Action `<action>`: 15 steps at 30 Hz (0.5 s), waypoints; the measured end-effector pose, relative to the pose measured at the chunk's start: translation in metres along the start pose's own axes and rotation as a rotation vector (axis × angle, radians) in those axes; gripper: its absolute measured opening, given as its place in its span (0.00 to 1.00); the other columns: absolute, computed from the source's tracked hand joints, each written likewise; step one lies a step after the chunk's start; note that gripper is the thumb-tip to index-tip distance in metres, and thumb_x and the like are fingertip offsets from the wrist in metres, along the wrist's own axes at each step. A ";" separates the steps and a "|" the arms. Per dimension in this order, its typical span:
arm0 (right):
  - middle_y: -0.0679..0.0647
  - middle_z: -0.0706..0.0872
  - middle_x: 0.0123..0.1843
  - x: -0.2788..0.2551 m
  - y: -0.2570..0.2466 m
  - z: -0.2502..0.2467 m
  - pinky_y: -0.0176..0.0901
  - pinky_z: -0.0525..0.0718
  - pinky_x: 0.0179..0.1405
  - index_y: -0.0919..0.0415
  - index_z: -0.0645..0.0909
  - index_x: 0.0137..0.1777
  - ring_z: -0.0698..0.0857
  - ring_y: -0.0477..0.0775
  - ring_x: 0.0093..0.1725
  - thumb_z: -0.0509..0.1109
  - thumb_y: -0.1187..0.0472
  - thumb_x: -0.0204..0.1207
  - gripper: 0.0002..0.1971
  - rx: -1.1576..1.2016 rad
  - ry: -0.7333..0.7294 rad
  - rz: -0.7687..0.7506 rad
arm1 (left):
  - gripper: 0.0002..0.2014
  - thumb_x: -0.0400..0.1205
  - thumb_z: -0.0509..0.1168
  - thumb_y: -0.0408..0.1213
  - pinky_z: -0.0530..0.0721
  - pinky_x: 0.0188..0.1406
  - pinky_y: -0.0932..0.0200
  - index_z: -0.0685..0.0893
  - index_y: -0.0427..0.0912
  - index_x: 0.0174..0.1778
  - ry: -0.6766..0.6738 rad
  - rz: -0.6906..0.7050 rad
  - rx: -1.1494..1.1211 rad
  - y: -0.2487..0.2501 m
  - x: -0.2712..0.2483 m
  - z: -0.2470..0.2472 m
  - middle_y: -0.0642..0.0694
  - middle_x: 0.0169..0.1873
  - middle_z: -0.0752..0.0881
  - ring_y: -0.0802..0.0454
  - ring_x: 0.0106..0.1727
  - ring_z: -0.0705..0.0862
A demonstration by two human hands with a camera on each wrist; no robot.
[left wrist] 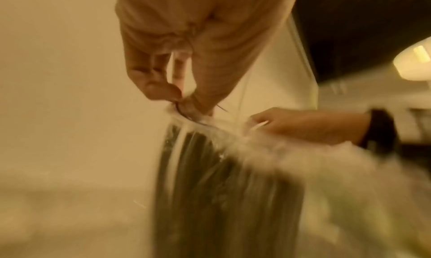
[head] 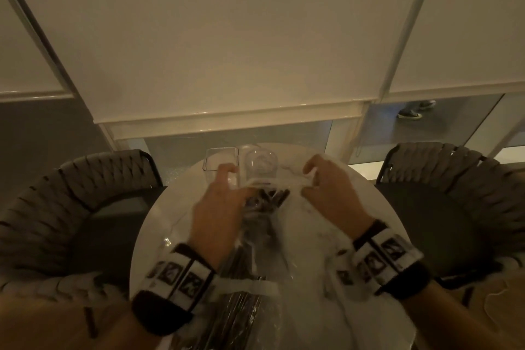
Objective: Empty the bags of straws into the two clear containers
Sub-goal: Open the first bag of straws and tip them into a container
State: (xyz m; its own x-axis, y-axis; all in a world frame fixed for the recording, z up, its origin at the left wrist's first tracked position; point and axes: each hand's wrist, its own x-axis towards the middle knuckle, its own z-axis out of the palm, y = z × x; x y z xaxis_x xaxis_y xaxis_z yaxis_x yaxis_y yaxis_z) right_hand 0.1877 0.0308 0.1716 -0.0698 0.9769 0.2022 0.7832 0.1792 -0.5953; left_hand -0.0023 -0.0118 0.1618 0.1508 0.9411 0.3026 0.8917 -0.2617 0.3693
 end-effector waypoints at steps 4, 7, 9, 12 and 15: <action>0.53 0.80 0.45 0.002 0.028 -0.039 0.43 0.74 0.36 0.56 0.79 0.49 0.79 0.52 0.41 0.75 0.63 0.66 0.12 -0.100 -0.002 0.011 | 0.19 0.75 0.69 0.39 0.85 0.42 0.59 0.83 0.56 0.62 -0.046 -0.066 0.209 -0.038 -0.005 -0.035 0.43 0.74 0.68 0.50 0.49 0.84; 0.51 0.85 0.40 0.000 0.026 -0.032 0.34 0.69 0.30 0.55 0.82 0.46 0.78 0.43 0.34 0.72 0.66 0.69 0.07 -0.076 -0.007 0.024 | 0.21 0.75 0.71 0.36 0.80 0.44 0.62 0.82 0.58 0.63 -0.063 -0.104 0.115 -0.042 0.002 -0.031 0.52 0.72 0.72 0.54 0.51 0.83; 0.50 0.84 0.36 -0.002 0.027 -0.028 0.29 0.69 0.29 0.57 0.84 0.45 0.79 0.42 0.32 0.71 0.67 0.71 0.06 -0.060 -0.023 0.037 | 0.24 0.75 0.71 0.36 0.81 0.54 0.58 0.79 0.57 0.67 -0.105 -0.120 0.013 -0.042 0.003 -0.024 0.56 0.72 0.73 0.53 0.60 0.81; 0.49 0.85 0.35 -0.005 0.036 -0.026 0.34 0.75 0.32 0.57 0.86 0.45 0.81 0.46 0.33 0.70 0.67 0.70 0.07 -0.041 -0.042 0.075 | 0.25 0.74 0.73 0.35 0.77 0.70 0.46 0.80 0.57 0.66 -0.209 -0.123 -0.052 -0.049 -0.001 -0.017 0.53 0.77 0.70 0.48 0.72 0.75; 0.56 0.88 0.43 -0.011 0.046 -0.013 0.40 0.79 0.43 0.56 0.86 0.53 0.85 0.54 0.40 0.68 0.67 0.71 0.13 -0.041 -0.099 0.108 | 0.26 0.73 0.73 0.30 0.74 0.73 0.50 0.81 0.55 0.65 -0.281 -0.113 -0.224 -0.053 -0.005 -0.009 0.47 0.72 0.78 0.48 0.70 0.78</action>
State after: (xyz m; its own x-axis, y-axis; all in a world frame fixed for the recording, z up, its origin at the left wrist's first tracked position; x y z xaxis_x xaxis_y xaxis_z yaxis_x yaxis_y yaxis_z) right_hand 0.2326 0.0267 0.1522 -0.0430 0.9973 0.0600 0.8137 0.0698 -0.5770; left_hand -0.0537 -0.0043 0.1483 0.1960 0.9806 0.0074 0.7989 -0.1640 0.5787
